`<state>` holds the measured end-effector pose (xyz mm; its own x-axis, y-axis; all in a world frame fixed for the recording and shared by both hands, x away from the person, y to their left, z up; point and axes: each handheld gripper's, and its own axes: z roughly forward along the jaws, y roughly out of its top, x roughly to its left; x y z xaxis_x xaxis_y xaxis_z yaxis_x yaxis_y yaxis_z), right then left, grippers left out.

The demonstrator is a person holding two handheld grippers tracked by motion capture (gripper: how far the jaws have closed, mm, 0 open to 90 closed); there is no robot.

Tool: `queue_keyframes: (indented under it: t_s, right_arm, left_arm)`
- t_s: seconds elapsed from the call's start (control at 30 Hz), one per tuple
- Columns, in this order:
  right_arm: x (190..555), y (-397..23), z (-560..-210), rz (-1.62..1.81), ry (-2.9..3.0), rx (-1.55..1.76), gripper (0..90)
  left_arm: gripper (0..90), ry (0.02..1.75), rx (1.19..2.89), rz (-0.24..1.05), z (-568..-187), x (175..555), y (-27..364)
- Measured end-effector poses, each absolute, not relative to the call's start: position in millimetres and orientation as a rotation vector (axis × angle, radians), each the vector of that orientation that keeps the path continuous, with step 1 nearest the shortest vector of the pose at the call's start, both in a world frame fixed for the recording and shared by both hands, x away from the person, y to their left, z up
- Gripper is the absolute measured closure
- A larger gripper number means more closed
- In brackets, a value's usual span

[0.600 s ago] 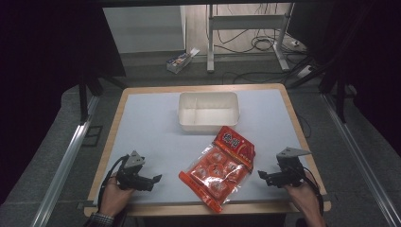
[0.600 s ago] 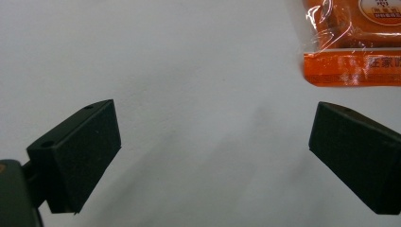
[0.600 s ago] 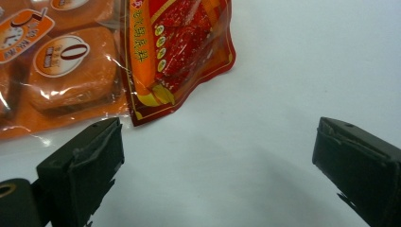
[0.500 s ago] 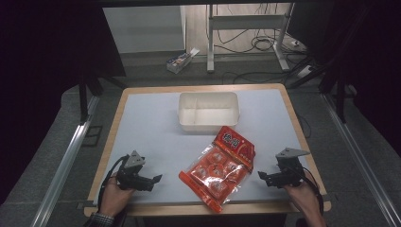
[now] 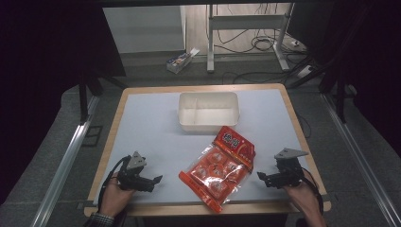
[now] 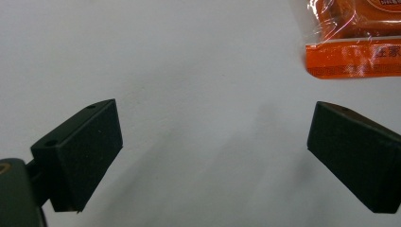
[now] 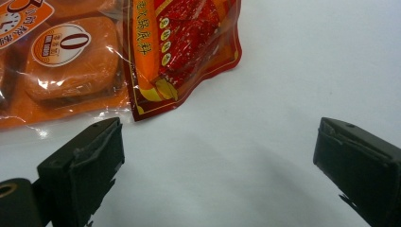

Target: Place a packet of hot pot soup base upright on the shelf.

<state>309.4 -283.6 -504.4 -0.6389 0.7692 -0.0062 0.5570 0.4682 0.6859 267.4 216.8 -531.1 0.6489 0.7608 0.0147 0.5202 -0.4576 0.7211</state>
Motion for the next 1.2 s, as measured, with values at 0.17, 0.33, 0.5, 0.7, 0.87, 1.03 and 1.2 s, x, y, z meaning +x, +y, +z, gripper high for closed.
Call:
queue_keyframes:
  t_s: [0.17,0.33,0.5,0.7,0.87,1.03,1.2]
  right_arm:
    - [309,-282,-504,0.968,2.402,1.133,2.5]
    - [309,-280,-502,0.978,2.388,1.145,4.3]
    - [307,-274,-496,0.968,2.384,1.154,17.6]
    - [308,-269,-493,0.971,2.406,1.143,28.8]
    - [311,-266,-492,0.994,2.425,1.150,30.5]
    - [314,-262,-492,0.989,2.436,1.145,30.6]
    - [319,-260,-492,1.004,2.431,1.149,30.5]
  left_arm:
    - [3.9,0.989,2.162,0.441,-531,267,217]
    - [4.0,0.988,2.166,0.440,-531,267,216]
    - [4.2,0.986,2.166,0.439,-531,267,216]
    - [4.3,0.983,2.169,0.438,-531,267,216]
    - [4.4,0.981,2.172,0.439,-531,267,215]
    - [4.5,0.979,2.174,0.439,-531,267,215]
    - [4.5,0.977,2.175,0.443,-532,267,215]
